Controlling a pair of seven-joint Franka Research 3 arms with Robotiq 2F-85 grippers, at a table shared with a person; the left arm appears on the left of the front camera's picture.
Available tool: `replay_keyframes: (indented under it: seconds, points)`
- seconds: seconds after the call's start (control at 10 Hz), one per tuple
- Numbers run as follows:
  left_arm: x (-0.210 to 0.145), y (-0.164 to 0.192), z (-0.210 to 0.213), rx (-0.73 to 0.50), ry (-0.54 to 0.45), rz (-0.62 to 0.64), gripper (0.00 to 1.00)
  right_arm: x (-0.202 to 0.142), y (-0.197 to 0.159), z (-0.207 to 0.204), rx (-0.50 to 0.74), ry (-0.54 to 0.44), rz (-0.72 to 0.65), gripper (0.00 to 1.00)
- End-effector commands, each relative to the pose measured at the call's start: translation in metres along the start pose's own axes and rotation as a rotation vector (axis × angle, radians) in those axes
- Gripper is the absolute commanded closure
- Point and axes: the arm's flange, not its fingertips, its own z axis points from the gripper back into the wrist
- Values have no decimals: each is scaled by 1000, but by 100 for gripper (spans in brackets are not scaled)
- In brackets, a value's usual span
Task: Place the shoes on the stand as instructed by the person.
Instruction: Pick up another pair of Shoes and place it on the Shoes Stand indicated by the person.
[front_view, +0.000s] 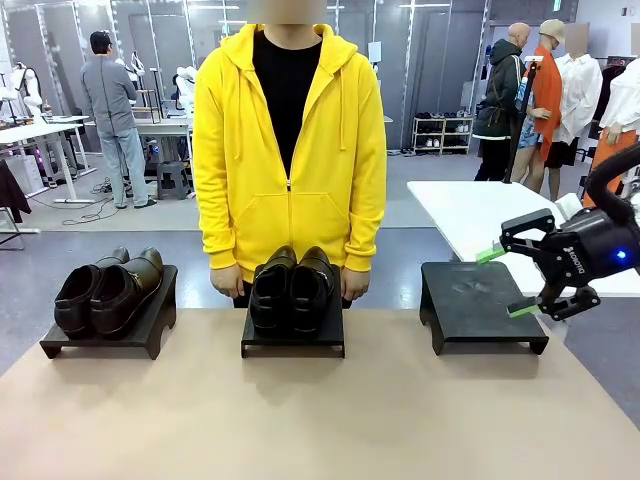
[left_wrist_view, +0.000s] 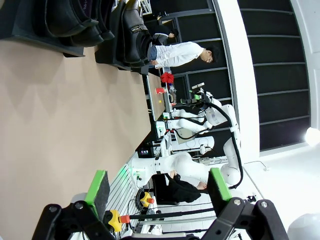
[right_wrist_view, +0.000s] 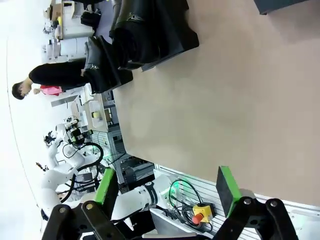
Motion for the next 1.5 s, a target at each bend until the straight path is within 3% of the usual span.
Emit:
replay_keyframes:
  seconds: [0.0,0.4,0.5,0.6,0.8,0.9,1.1,1.4]
  points:
    - [-3,-3,-1,5,3,-1,0,0,11,-5,10,17,33,0]
    - [-3,-3,-1,5,3,-1,0,-2,10,-4,-6,12,22,0]
    - [-3,-3,-1,5,3,-1,0,8,0,14,23,32,31,0]
    - [-3,-3,-1,5,3,-1,0,19,-21,37,97,78,4,0]
    - [-3,-3,-1,5,3,-1,0,35,-70,62,120,43,-34,0]
    - [-3,-3,-1,5,3,-1,0,41,-89,77,189,58,-60,0]
    - [-3,-3,-1,5,3,-1,0,46,-119,93,203,58,-73,0]
    - [-3,-3,-1,5,3,-1,0,51,-172,111,345,87,-60,0]
